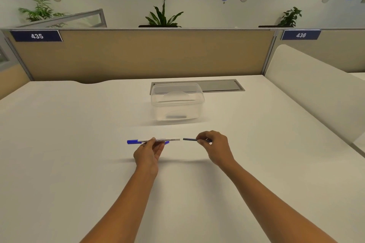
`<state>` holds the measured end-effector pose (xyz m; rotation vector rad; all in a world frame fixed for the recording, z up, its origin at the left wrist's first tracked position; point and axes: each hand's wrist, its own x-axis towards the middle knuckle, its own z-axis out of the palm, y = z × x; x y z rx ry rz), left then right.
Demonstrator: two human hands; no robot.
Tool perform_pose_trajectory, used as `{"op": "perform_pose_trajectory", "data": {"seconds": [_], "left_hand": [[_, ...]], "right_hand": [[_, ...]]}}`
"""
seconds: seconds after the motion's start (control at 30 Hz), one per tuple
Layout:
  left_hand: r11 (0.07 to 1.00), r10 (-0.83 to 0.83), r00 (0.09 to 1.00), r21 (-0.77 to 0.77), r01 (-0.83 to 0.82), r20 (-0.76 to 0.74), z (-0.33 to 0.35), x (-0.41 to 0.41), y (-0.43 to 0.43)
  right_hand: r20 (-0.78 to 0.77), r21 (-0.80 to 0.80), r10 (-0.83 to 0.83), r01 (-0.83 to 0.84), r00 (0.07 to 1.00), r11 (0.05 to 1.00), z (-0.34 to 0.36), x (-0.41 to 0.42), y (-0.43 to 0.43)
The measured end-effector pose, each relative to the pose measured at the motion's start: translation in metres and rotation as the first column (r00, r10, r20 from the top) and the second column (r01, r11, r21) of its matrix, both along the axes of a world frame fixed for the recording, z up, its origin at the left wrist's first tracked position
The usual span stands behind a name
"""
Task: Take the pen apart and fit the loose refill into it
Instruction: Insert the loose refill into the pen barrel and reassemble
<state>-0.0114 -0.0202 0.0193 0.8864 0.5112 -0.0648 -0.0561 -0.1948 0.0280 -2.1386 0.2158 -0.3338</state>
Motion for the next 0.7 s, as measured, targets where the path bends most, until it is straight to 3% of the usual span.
{"op": "perform_pose_trajectory", "data": {"seconds": [0.7], "left_hand": [[0.999, 0.028, 0.999, -0.035, -0.029, -0.047, -0.0009, 0.0014, 0.0026]], "right_hand": [[0.010, -0.053, 0.046, -0.045, 0.999, 0.998, 0.0033, 0.0087, 0.0084]]}}
